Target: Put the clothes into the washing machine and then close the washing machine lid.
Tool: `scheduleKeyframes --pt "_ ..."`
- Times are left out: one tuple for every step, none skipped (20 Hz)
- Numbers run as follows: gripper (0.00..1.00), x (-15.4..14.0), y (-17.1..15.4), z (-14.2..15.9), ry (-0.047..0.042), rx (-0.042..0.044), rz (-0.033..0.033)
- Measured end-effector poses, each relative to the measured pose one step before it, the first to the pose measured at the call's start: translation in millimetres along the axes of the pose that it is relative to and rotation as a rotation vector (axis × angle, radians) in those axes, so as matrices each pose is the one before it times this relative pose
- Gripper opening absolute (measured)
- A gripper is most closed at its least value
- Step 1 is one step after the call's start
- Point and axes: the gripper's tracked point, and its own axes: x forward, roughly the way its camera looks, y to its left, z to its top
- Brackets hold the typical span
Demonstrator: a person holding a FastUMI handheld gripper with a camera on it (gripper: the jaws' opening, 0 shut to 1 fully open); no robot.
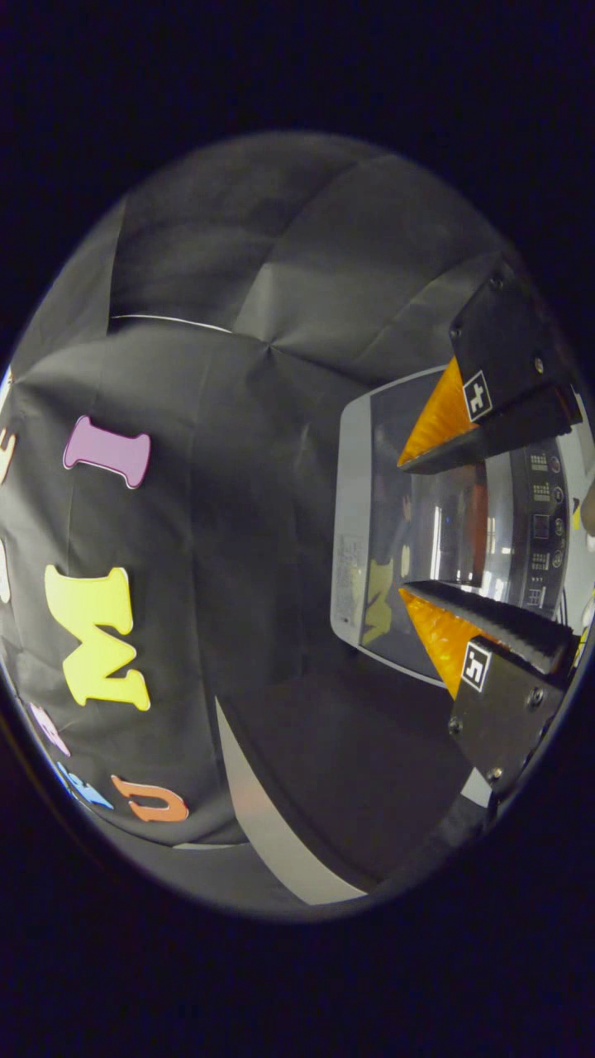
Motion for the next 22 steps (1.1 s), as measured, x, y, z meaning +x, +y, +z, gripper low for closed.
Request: scheduleKeyframes --pt "0.82 -10.59 1.69 -7.6 -0.00497 -0.00456 0.00891" --pt "0.82 -12.85 1.21 -7.29 0.00035 -0.00673 0.00723" --pt "0.82 -15.51 1.33 -5.93 -0.00265 -0.00043 0.0053" --pt "0.82 -18.82 0.9 -4.57 -0.01204 0.0079 0.00176" --pt "0.82 -17.5 0.75 -1.57 -0.01306 0.01497 -0.00013" --pt "0.82 -21.69 3.01 -1.48 -0.0133 0.01393 0.00114" --pt "0.82 -23.0 2.76 -1.79 -0.01769 -0.00062 -0.00884" --pt "0.82 -23.43 1.04 0.52 -0.02482 -0.00488 -0.0148" --pt "0.82 -23.66 0.28 2.25 -0.03083 0.00094 -0.01838" --pt "0.82 -23.21 1.09 1.35 -0.02379 0.00963 -0.02089" --pt "0.83 -25.61 4.62 -1.75 -0.0192 0.01261 -0.00778" --pt "0.83 -25.97 3.27 -2.19 -0.01539 0.0151 -0.01156" --pt "0.84 -22.15 -0.56 -4.27 -0.01555 0.01602 -0.01658" --pt "0.84 -22.71 1.15 -2.58 -0.0175 0.01601 -0.01339" --pt "0.84 -22.7 -1.08 -5.04 -0.01136 0.01085 -0.01197" --pt "0.85 -21.08 -0.26 -3.49 -0.01281 0.00657 -0.00969" --pt "0.87 -18.26 -0.21 -3.19 -0.01541 0.00451 -0.00632" --pt "0.87 -14.82 0.51 -2.84 -0.00786 0.0006 -0.00566" --pt "0.89 -14.52 1.39 -2.62 -0.00673 -0.00237 0.00113" --pt "0.89 -12.57 1.78 -2.38 -0.00478 -0.00355 0.00473" --pt "0.89 -12.13 2.98 -2.98 -0.00373 -0.00709 0.00872" --pt "0.89 -10.32 3.26 -3.91 -0.00043 -0.00909 0.01067"
